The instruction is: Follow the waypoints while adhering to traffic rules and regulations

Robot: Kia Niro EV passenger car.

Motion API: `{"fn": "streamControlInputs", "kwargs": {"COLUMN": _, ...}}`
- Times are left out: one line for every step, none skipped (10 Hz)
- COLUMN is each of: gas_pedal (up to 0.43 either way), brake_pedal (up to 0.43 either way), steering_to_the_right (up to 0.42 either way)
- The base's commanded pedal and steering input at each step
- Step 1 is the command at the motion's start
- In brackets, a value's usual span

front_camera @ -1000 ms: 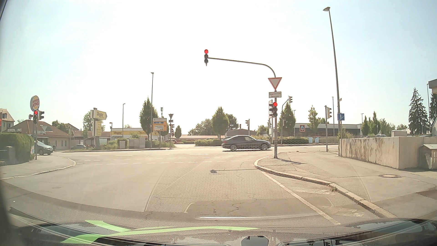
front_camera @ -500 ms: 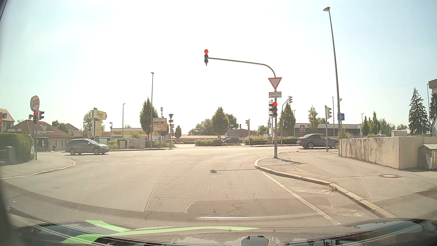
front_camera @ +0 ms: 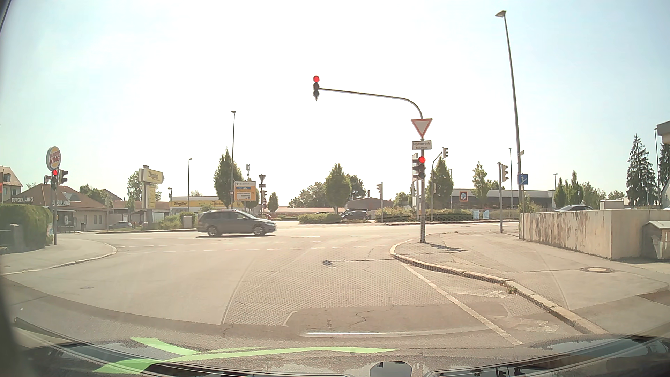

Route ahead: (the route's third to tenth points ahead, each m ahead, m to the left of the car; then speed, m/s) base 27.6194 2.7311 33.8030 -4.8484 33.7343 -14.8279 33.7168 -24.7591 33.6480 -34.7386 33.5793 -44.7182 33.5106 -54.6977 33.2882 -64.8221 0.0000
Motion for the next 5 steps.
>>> {"fn": "streamControlInputs", "kwargs": {"gas_pedal": 0.000, "brake_pedal": 0.311, "steering_to_the_right": -0.016}}
{"fn": "streamControlInputs", "kwargs": {"gas_pedal": 0.000, "brake_pedal": 0.311, "steering_to_the_right": -0.016}}
{"fn": "streamControlInputs", "kwargs": {"gas_pedal": 0.000, "brake_pedal": 0.311, "steering_to_the_right": -0.016}}
{"fn": "streamControlInputs", "kwargs": {"gas_pedal": 0.000, "brake_pedal": 0.311, "steering_to_the_right": -0.016}}
{"fn": "streamControlInputs", "kwargs": {"gas_pedal": 0.000, "brake_pedal": 0.311, "steering_to_the_right": -0.016}}
